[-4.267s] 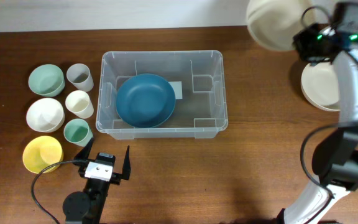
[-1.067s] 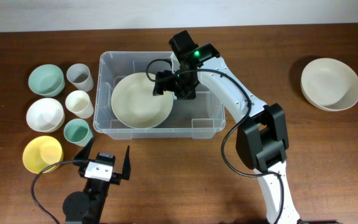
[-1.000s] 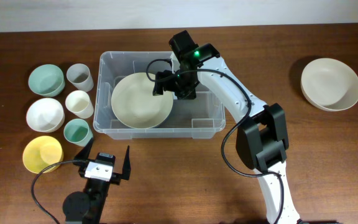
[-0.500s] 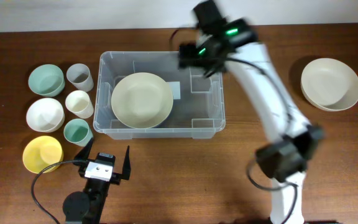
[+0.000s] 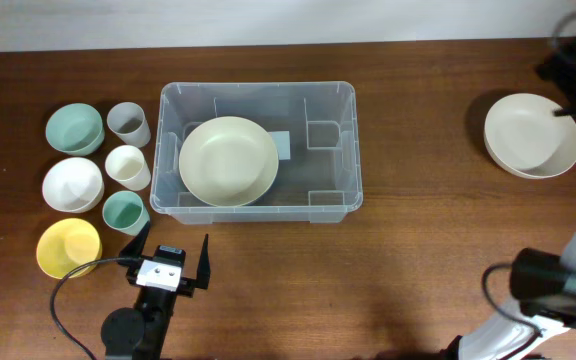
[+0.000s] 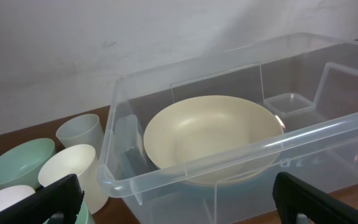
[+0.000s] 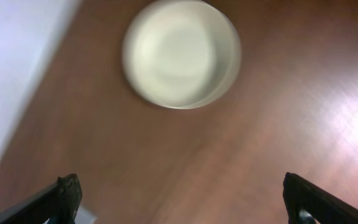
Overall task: Pack container
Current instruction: 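Open the right gripper and move it to the last cream bowl, then grip the remaining cream bowl rim with the right gripper and lift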
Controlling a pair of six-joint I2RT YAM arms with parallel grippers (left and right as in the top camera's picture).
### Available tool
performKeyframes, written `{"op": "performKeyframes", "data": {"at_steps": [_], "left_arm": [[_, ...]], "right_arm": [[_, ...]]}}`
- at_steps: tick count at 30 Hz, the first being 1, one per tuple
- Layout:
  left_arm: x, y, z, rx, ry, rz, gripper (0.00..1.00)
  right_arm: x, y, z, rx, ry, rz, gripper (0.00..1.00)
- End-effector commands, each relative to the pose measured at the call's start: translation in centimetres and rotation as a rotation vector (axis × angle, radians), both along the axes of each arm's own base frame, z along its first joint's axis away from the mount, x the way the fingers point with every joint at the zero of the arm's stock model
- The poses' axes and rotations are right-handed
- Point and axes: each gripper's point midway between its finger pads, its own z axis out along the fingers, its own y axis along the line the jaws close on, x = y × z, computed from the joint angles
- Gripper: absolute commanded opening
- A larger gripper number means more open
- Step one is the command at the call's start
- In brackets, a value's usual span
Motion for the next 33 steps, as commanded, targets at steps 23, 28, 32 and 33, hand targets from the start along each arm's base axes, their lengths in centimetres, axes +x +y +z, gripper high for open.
{"op": "performKeyframes", "data": {"at_steps": [23, 28, 32, 33], "left_arm": [[0.0, 0.1, -0.2, 0.013, -0.002, 0.006, 1.00], [0.0, 0.1, -0.2, 0.013, -0.002, 0.006, 1.00], [0.0, 0.1, -0.2, 0.013, -0.002, 0.006, 1.00], [0.0, 0.1, -0.2, 0.013, -0.002, 0.006, 1.00]], "right_arm": [[-0.3, -6.9, -23.5, 0.254, 0.100, -0.041, 0.99], [0.1, -7.1, -25.2, 0.261, 0.115, -0.037, 0.99], [0.2, -7.2, -26.9, 0.273, 0.135, -0.039, 0.99], [0.3, -7.2, -27.2, 0.277, 0.138, -0.040, 0.99]]}}
